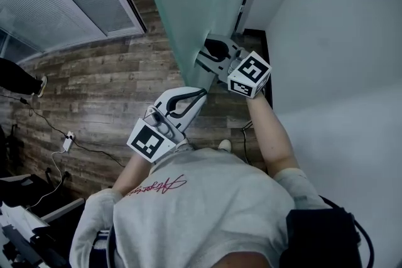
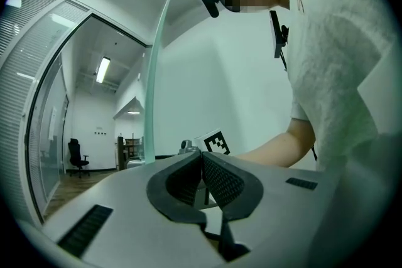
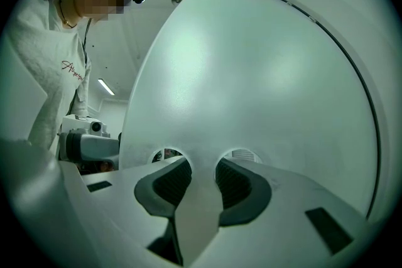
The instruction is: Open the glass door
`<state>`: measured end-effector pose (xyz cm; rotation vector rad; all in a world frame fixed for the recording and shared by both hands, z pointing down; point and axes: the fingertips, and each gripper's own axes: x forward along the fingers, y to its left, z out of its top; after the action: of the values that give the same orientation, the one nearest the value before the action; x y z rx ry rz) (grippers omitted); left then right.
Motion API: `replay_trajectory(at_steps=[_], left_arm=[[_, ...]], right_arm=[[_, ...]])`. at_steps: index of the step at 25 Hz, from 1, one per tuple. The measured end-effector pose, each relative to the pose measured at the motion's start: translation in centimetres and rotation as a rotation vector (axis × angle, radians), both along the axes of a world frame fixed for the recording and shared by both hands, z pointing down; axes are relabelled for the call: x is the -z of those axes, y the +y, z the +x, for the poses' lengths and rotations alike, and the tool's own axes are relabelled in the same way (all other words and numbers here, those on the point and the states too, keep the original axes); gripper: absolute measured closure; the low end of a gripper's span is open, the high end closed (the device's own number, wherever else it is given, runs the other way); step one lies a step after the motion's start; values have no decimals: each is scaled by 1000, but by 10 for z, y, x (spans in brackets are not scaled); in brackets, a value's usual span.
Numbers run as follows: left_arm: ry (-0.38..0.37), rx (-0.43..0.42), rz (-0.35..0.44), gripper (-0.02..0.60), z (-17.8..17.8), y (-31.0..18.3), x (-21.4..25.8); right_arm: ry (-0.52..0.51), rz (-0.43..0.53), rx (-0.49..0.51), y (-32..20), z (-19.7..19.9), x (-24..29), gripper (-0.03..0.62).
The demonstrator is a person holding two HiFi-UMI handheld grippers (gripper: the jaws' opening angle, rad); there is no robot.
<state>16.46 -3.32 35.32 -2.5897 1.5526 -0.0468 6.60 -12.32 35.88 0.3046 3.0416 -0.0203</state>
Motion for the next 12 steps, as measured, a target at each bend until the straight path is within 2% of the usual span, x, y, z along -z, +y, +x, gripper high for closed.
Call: replay_trajectory(at_steps=[7,11,12], left_arm=[[-32,-68,-31,563,41,-5,-2],[-110,-134,28,564,69,-9,0],[-106,-147,33,563,76,-10,0]], right_arm=[[-5,4,19,-4,34,8,468],[0,-1,16,-8,53,6,468],[0,-3,15,-9,58,5,468]])
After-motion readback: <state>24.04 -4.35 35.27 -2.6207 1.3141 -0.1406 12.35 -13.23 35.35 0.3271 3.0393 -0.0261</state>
